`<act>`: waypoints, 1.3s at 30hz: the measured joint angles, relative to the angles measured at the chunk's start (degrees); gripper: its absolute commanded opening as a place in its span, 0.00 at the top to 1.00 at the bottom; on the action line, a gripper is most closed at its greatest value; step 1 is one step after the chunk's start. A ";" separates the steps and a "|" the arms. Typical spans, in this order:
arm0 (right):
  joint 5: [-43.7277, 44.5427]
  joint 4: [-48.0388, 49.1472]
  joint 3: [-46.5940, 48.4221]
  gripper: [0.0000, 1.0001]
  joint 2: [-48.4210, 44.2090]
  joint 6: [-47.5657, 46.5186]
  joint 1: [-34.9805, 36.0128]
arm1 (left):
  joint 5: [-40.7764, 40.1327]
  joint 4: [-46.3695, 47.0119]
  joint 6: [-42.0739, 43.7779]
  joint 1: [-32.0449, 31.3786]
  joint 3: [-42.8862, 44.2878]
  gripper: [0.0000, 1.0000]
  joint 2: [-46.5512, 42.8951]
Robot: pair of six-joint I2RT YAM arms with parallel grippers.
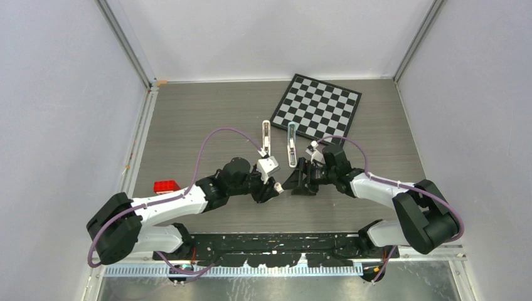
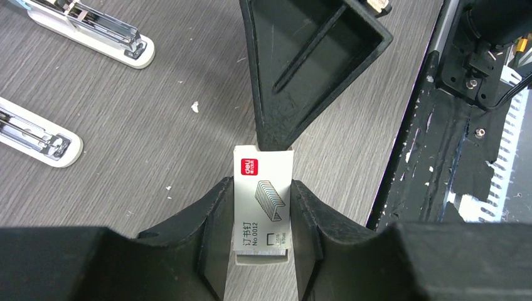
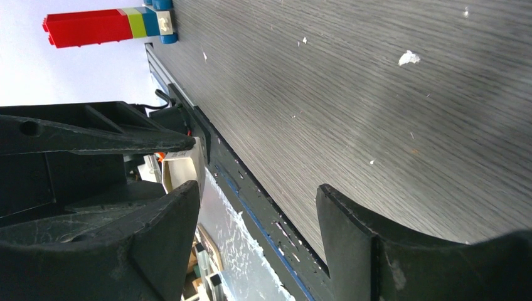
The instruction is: Load the staples into the stapler
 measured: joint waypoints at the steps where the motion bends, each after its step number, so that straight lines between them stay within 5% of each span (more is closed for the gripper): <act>1: -0.02 0.02 0.00 0.28 0.33 0.00 0.20 | 0.04 0.09 0.00 0.00 -0.04 0.62 0.00; 29: 4.66 -5.22 3.98 0.27 -3.58 -0.13 1.44 | -1.09 1.40 0.46 0.00 -1.86 0.62 0.02; 39: 2.32 -3.26 4.11 0.43 0.33 1.07 3.74 | -0.39 2.01 0.46 0.00 -1.97 0.62 0.44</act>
